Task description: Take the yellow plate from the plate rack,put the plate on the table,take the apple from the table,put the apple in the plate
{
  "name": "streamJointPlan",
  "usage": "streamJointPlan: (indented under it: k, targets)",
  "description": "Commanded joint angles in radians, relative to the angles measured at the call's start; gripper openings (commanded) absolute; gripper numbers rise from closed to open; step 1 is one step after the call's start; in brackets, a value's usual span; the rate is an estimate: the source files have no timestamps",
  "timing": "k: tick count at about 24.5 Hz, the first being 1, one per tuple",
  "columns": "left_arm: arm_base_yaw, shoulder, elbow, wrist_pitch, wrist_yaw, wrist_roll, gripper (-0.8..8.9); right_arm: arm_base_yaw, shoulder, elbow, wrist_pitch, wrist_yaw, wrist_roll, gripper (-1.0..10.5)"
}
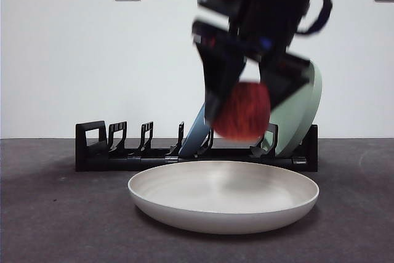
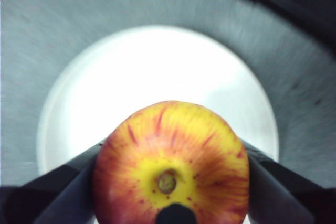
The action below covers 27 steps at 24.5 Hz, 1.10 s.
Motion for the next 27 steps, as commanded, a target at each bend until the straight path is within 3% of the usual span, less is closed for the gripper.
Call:
streamJointPlan:
  k: [1, 7, 9, 16, 27]
  targets:
    - [0.002, -0.002, -0.005, 0.005, 0.0, 0.009, 3.42, 0.004, 0.064, -0.019, 0.021, -0.003, 0.014, -0.1]
    - [0.002, -0.002, -0.005, 0.005, 0.0, 0.016, 3.42, 0.01, 0.19, -0.019, 0.053, -0.027, 0.014, -0.1]
    - [0.002, -0.002, -0.005, 0.005, 0.0, 0.016, 3.42, 0.011, 0.192, -0.019, 0.048, -0.026, 0.014, 0.5]
    - [0.002, -0.001, -0.005, 0.005, 0.0, 0.019, 3.42, 0.017, 0.19, -0.019, 0.028, -0.02, 0.025, 5.1]
    - [0.002, -0.001, -0.005, 0.013, 0.001, 0.019, 3.42, 0.016, 0.077, -0.01, 0.026, -0.02, 0.024, 5.0]
